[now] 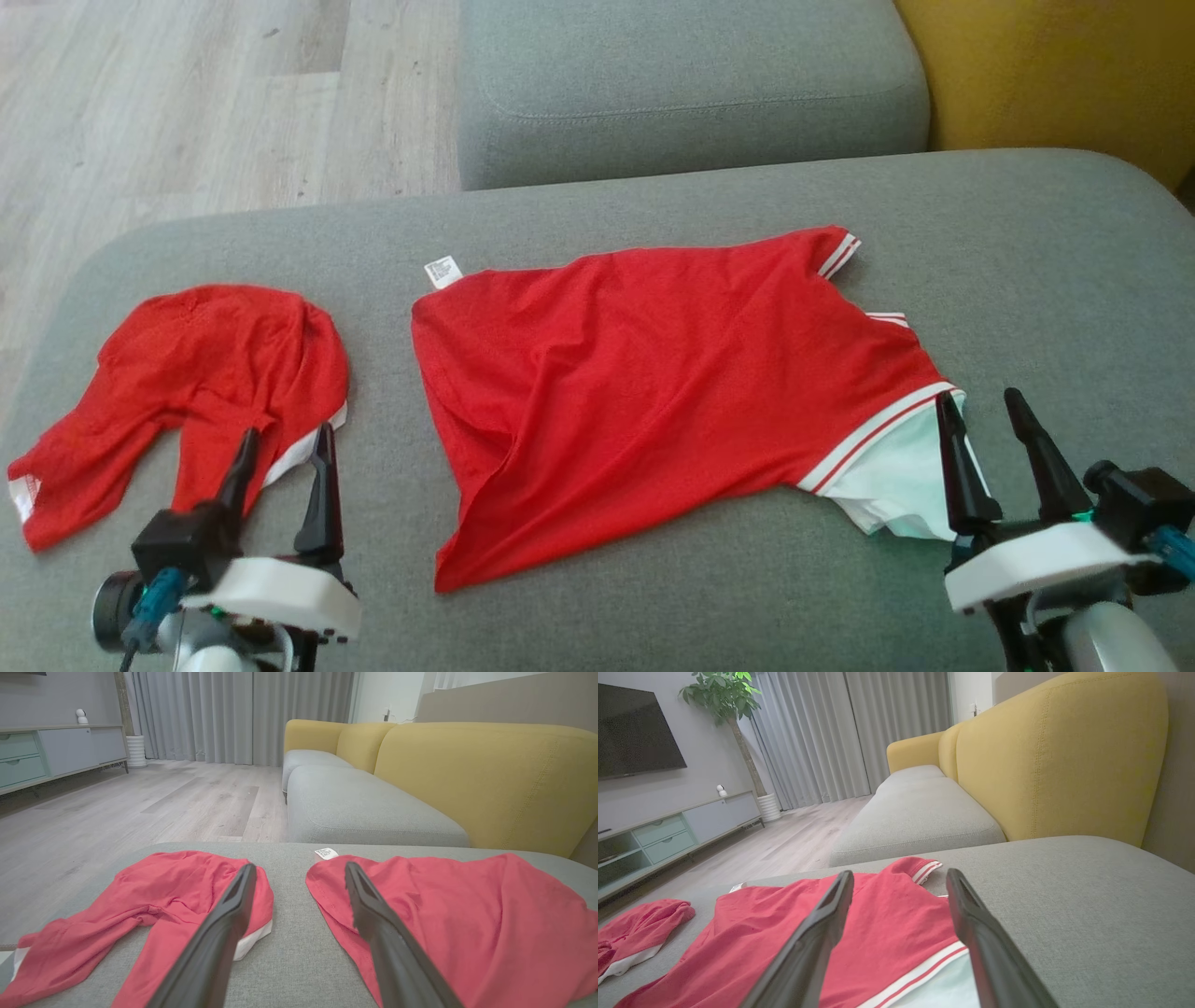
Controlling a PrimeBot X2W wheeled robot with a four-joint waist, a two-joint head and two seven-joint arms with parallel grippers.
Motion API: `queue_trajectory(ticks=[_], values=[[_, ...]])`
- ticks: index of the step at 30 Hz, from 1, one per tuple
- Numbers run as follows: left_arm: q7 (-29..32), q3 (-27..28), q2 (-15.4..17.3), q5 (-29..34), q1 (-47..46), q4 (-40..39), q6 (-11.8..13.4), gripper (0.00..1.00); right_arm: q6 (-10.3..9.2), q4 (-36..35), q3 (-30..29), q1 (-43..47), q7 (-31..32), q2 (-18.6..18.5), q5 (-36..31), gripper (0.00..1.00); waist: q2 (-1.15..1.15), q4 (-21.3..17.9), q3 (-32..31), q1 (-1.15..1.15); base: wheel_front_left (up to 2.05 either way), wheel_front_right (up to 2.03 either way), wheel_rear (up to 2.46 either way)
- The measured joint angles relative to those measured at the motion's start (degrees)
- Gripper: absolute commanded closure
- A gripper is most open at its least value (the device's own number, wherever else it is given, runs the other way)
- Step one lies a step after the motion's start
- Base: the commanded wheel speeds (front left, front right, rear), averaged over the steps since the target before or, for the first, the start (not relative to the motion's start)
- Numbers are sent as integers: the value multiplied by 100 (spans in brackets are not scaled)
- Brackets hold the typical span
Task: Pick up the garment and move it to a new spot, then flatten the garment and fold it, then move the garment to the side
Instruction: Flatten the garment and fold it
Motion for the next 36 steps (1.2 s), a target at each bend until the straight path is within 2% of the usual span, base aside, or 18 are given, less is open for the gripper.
queue_trajectory(ticks=[3,6,10,16,20,29,36], values=[[0,46,-14,44,0,56,-57,0,0,5,-81,-9,126,0,-51,0,0,-16,-3,0,0,0,0],[140,-31,-18,46,1,286,-140,0,0,96,-449,-53,497,1,-201,0,0,-41,5,0,0,0,0],[969,-182,-38,-55,-8,396,-202,0,0,159,-784,-130,1306,-9,-321,0,0,-84,60,0,0,0,0],[2528,-536,-87,-286,-13,338,-350,0,0,385,-1070,-243,2744,4,-358,0,0,-123,190,0,0,0,0],[3167,-679,-91,-314,-7,57,-345,0,0,516,-1161,-428,3484,14,-361,0,0,-127,313,0,0,0,0],[3694,-900,-74,-312,32,-164,-293,0,0,988,-1450,-939,4773,207,-487,0,0,-34,677,0,0,0,0],[3738,-996,-84,-312,7,-176,-291,0,0,1057,-1561,-1038,4941,291,-546,0,0,61,905,0,0,0,0]])
